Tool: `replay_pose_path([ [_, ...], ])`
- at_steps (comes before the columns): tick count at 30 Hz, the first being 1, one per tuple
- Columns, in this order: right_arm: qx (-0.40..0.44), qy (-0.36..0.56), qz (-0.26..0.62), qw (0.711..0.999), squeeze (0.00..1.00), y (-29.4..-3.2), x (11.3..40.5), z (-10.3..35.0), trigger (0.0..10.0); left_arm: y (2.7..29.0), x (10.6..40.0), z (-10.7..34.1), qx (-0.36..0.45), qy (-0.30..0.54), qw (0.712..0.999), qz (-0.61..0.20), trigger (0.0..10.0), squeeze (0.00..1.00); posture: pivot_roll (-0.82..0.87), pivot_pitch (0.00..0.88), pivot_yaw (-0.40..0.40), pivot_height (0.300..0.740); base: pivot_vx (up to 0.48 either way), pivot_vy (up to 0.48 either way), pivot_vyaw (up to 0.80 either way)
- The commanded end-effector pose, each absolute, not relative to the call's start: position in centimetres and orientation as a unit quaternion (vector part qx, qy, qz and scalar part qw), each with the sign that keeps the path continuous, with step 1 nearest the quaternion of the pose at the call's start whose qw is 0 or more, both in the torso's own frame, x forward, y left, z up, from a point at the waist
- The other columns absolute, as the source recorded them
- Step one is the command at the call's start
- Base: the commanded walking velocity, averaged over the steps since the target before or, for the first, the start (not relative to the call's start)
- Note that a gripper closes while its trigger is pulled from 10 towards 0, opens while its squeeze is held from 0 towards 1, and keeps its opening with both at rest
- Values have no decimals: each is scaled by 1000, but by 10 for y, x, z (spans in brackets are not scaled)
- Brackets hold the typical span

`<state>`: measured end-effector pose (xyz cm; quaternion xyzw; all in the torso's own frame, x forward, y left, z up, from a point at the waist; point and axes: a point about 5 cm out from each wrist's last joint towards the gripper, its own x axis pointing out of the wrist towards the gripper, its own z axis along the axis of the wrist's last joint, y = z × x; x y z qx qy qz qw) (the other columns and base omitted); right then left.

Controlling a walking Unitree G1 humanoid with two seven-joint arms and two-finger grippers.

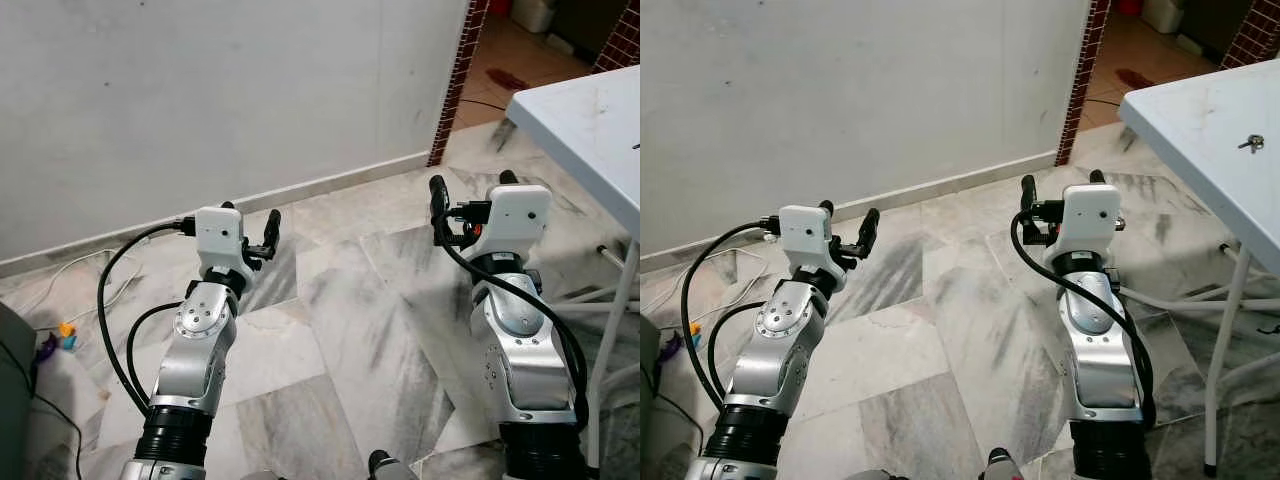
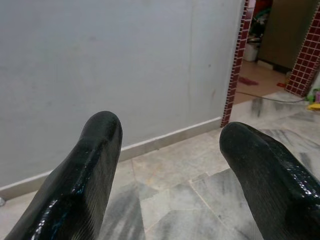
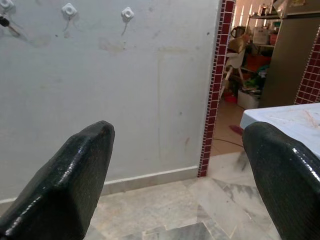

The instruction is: Hang keys on a hook

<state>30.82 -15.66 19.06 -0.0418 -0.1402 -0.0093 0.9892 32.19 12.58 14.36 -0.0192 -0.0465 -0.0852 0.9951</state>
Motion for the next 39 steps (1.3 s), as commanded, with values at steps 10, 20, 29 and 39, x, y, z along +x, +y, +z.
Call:
replay_pose_path([
  [10,-32,-137,-20,990,0,-157,308,189,10000,124,322,138,-16,-28,994,-107,10000,0,-66,129,111,740,0,0,-795],
  [20,-32,-137,-28,990,0,-159,305,187,10000,119,322,137,-15,-24,992,-122,10000,0,-79,127,130,740,0,0,-795],
  [29,-33,-137,-28,990,0,-159,306,188,10000,120,323,137,-18,-25,992,-120,10000,0,-79,129,121,740,0,0,-799],
  [39,-38,-136,-24,990,0,-159,305,189,10000,119,322,135,-26,-21,993,-116,10000,0,-81,135,108,740,0,0,-793],
])
